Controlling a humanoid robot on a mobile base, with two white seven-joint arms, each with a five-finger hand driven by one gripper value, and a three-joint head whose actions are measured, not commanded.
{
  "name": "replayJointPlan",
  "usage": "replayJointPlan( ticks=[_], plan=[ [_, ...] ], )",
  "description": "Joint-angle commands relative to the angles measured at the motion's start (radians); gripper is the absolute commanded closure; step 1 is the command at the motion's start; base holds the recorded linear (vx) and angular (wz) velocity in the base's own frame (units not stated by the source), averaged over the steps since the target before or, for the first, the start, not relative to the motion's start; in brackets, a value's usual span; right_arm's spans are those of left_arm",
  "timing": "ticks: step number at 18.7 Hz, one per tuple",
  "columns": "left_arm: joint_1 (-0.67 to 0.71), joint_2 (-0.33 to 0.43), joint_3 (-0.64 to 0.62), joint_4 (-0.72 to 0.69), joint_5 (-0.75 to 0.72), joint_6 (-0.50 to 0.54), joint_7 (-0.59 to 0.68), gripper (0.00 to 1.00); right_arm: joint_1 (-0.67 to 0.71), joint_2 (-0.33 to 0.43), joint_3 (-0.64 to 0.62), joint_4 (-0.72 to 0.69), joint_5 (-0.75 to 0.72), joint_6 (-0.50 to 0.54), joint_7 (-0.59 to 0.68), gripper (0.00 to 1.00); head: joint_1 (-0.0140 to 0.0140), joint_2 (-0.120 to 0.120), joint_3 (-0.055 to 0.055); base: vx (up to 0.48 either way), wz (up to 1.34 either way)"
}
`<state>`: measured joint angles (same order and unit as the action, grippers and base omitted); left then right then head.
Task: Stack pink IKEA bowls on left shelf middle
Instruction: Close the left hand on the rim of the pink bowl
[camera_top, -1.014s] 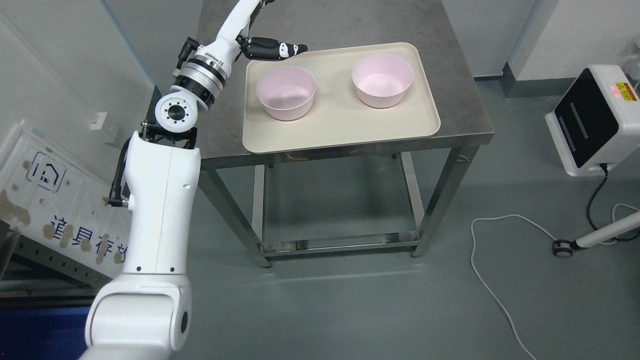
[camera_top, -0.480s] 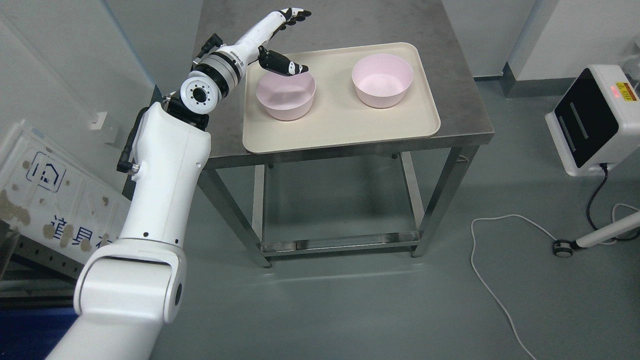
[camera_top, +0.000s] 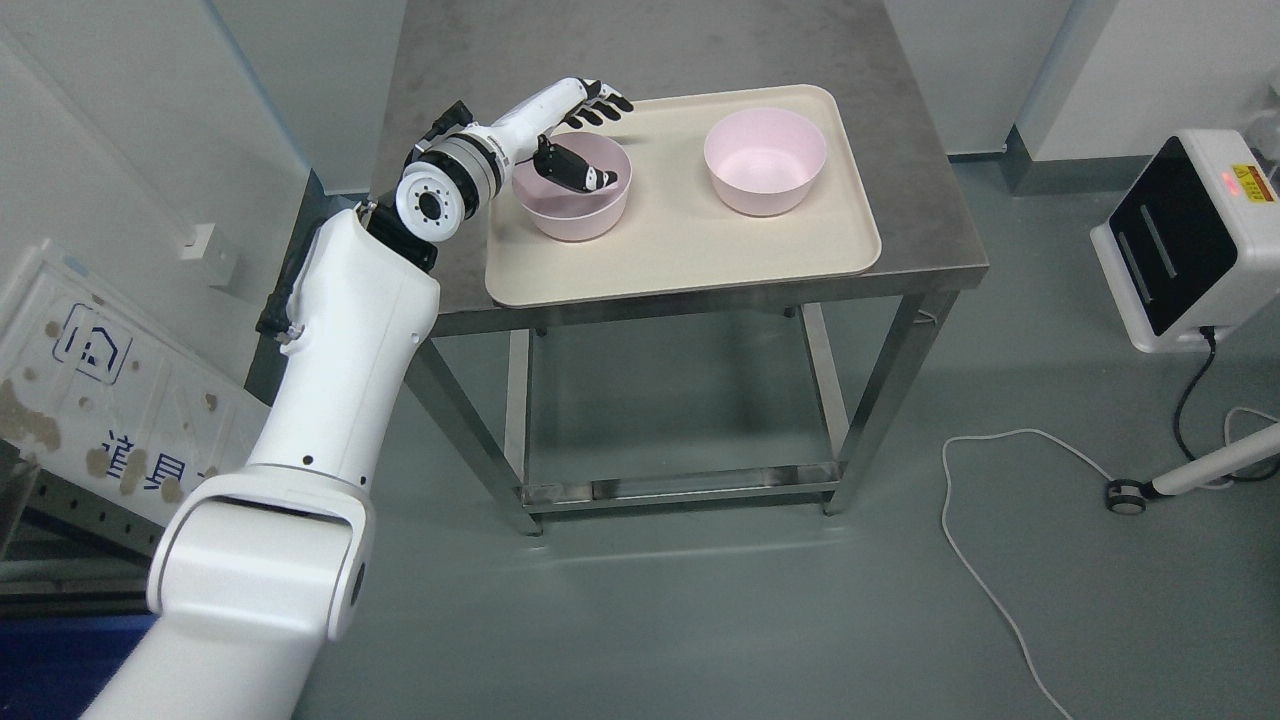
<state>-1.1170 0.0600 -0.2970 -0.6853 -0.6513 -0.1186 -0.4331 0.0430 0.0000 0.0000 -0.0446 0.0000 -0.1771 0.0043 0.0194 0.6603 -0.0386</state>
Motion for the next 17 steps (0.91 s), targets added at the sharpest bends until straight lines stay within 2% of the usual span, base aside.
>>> replayJointPlan(
  ticks=[1, 3, 6, 8, 11, 16, 17],
  plan=[
    [-0.035, -0.012, -0.093, 0.089, -0.097, 0.005, 0.007, 0.41, 0.000, -0.017, -0.011, 0.000, 0.008, 0.001, 0.000, 0.00, 0.0000, 0.000, 0.000, 0.000, 0.00],
    [-0.040, -0.019, -0.094, 0.089, -0.111, 0.004, 0.007, 0.45, 0.000, -0.017, -0.011, 0.000, 0.008, 0.001, 0.000, 0.00, 0.0000, 0.000, 0.000, 0.000, 0.00],
    [-0.041, -0.023, -0.094, 0.089, -0.131, 0.002, 0.013, 0.56, 0.000, -0.017, -0.011, 0.000, 0.008, 0.001, 0.000, 0.00, 0.0000, 0.000, 0.000, 0.000, 0.00],
    [-0.047, -0.023, -0.094, 0.089, -0.139, -0.001, 0.013, 0.72, 0.000, -0.017, -0.011, 0.000, 0.008, 0.001, 0.000, 0.00, 0.0000, 0.000, 0.000, 0.000, 0.00],
    [-0.060, -0.023, -0.088, 0.089, -0.139, -0.004, 0.013, 0.85, 0.000, -0.017, -0.011, 0.000, 0.008, 0.001, -0.001, 0.00, 0.0000, 0.000, 0.000, 0.000, 0.00],
    [-0.073, -0.023, -0.054, 0.089, -0.137, -0.010, 0.013, 1.00, 0.000, -0.017, -0.011, 0.000, 0.008, 0.001, 0.000, 0.00, 0.0000, 0.000, 0.000, 0.000, 0.00],
    [-0.072, -0.025, -0.038, 0.089, -0.137, -0.012, 0.013, 1.00, 0.000, -0.017, -0.011, 0.000, 0.008, 0.001, 0.000, 0.00, 0.0000, 0.000, 0.000, 0.000, 0.00]
  ],
)
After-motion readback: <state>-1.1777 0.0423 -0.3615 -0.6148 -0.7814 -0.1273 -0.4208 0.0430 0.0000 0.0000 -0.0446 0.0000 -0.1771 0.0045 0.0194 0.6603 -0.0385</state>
